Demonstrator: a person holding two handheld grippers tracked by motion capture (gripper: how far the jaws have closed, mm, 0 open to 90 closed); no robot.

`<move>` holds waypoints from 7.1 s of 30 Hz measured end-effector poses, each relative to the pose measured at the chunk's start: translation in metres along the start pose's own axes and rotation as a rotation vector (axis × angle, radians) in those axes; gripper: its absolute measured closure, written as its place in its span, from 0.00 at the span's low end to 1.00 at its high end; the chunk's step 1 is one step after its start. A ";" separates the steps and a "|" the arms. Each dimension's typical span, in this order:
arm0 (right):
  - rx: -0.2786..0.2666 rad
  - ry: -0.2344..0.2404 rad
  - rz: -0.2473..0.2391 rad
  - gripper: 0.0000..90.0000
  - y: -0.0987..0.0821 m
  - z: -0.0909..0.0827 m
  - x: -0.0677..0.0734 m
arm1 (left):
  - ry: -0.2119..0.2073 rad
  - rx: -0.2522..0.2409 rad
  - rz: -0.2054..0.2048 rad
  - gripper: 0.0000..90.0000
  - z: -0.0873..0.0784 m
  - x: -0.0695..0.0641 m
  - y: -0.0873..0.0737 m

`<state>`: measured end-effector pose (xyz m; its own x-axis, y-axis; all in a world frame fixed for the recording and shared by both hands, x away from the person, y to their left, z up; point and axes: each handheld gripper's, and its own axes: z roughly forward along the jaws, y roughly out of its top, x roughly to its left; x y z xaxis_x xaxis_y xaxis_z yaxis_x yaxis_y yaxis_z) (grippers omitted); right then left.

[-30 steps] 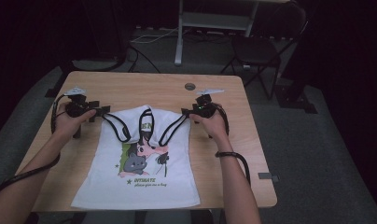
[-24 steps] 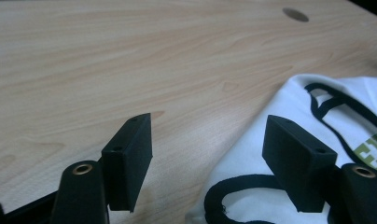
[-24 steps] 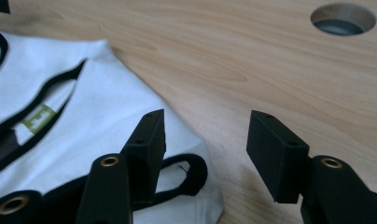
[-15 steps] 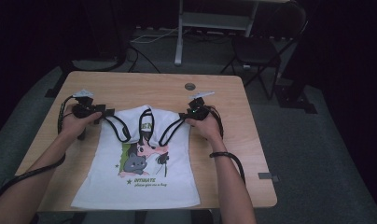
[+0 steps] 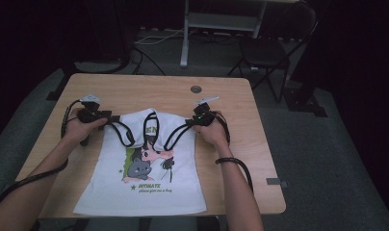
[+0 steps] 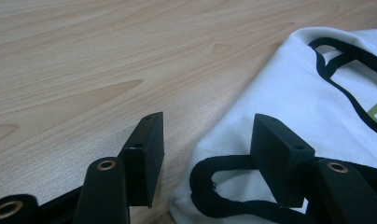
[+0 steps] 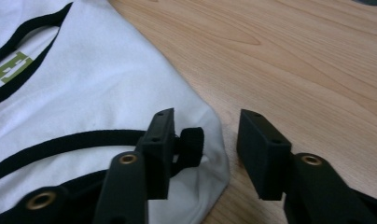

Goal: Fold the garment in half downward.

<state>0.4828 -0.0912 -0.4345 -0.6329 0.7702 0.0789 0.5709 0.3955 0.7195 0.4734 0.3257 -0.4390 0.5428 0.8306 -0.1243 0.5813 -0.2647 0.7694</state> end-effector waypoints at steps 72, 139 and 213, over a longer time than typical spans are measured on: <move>-0.364 0.332 -0.149 0.89 -0.021 -0.084 0.007 | -0.320 -0.202 0.151 0.93 -0.080 -0.028 0.009; -0.317 0.268 -0.232 0.89 -0.052 -0.103 0.034 | -0.247 -0.153 0.322 0.94 -0.111 -0.053 -0.029; -0.305 0.290 -0.260 0.88 -0.083 -0.116 0.052 | -0.266 -0.159 0.342 0.94 -0.129 -0.073 -0.056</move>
<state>0.3417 -0.1421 -0.4099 -0.8782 0.4775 0.0273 0.2229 0.3580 0.9067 0.3230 0.3433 -0.3920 0.8359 0.5487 0.0133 0.2526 -0.4060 0.8782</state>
